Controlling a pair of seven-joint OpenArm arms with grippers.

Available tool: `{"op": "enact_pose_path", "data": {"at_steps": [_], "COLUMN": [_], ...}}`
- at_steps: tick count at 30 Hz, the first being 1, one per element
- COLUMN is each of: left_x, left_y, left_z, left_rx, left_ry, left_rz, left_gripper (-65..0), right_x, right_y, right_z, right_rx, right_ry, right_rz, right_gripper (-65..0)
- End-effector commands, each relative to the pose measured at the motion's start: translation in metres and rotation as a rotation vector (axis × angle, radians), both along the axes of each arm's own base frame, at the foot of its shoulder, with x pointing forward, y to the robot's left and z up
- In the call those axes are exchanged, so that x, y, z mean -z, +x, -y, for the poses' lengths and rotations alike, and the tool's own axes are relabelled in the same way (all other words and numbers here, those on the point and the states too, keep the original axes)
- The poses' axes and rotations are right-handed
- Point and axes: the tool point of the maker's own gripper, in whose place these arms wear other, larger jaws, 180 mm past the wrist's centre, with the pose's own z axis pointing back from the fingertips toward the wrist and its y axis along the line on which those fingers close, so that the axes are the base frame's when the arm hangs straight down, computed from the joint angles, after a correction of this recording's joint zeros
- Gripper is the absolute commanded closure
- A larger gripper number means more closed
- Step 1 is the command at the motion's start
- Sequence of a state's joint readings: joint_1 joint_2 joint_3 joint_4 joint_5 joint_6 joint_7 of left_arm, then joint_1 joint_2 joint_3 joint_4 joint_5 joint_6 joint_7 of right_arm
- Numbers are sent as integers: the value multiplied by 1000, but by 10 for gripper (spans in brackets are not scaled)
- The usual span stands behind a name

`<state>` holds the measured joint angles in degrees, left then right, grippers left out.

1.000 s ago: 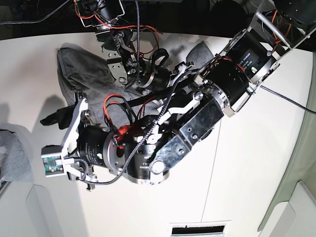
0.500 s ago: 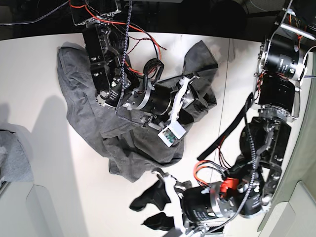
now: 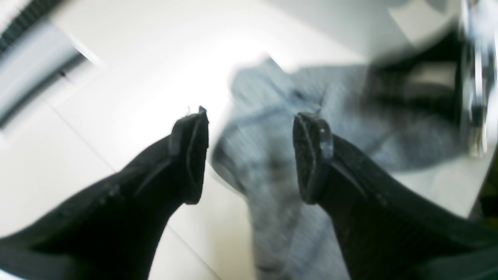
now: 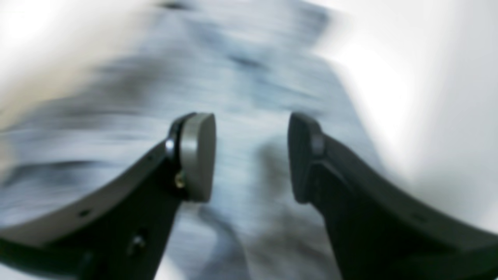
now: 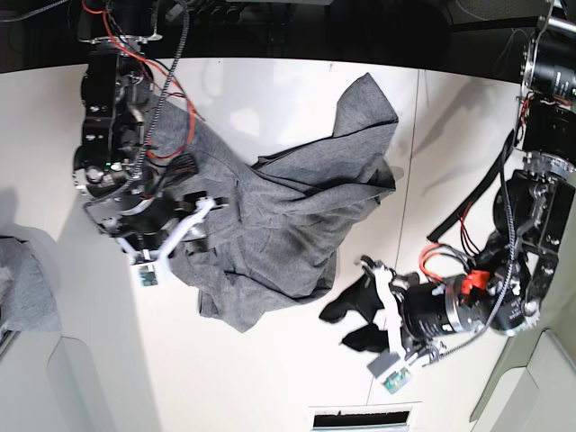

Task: Layout the t-shirt on the table in an organized manner, then fold the t-shirt properly
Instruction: 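Pull the shirt edges apart with both grippers to spread it flat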

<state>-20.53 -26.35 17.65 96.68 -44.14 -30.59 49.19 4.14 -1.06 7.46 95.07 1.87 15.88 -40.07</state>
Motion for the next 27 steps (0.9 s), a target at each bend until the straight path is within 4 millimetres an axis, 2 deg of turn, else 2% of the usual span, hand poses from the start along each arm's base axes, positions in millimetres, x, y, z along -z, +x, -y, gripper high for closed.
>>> {"op": "enact_pose_path", "data": {"at_steps": [1,3,5,9,13,16,21,27], "left_x": [-7,19,43,79,101,114,135,139], "left_y": [1,-13,-25,-38,-40,-45,-51,-59], "left_z": [-1,-5,-12,-28,-45,-52,-65,-59], "left_rx": [-3,-17,-36,-69,-128,-138,-141,-104], "left_ry": [-20,10,58,146,197,231,280,263], "left_rz": [30,-6,-19,-53,-101,-126,-158,-176], "left_gripper": [-367,-367,-367,-367,-367,-367,-367,-367], "right_x": [-7,9,28,65,94,104,103,100], "right_y": [7,2,-5,-22,-36,-42,-41,-39], "right_z": [13,44,64,78,77,67,51,49], "right_rx": [37,111,168,178,196,203,145,130], "right_ry": [15,42,92,137,177,237,265,274], "right_rz": [27,-16,-70,-161,-235,-265,-258,-244], "right_gripper": [-302,-302,-302,-302,-302,-298,-191,-190]}}
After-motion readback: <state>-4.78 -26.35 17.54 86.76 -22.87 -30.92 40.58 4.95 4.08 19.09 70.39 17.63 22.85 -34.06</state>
